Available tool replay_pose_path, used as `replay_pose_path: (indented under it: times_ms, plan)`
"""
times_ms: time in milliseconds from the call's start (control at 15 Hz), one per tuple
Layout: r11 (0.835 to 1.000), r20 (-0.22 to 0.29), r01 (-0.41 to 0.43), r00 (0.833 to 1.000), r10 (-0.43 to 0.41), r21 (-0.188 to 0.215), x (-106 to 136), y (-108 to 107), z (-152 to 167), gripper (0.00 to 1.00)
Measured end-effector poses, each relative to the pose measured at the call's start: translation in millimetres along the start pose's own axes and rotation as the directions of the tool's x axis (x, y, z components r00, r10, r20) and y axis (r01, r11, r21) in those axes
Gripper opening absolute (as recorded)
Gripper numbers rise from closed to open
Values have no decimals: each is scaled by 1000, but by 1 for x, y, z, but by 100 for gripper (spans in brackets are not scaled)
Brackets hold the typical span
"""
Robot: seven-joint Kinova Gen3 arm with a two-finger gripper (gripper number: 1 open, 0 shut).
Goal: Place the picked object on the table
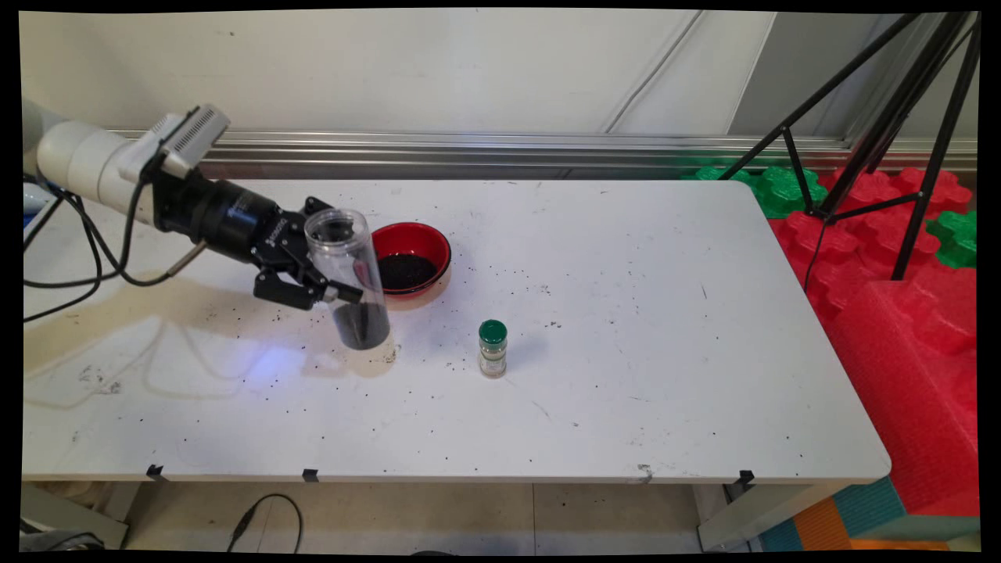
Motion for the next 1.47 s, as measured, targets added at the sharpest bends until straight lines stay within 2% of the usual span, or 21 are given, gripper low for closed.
replay_pose_path:
  times_ms: [800,1467]
  plan:
    - [1000,65,6,998,-6,-2,-39,1,24,0]
    - [1000,102,12,995,-11,-10,-57,4,29,0]
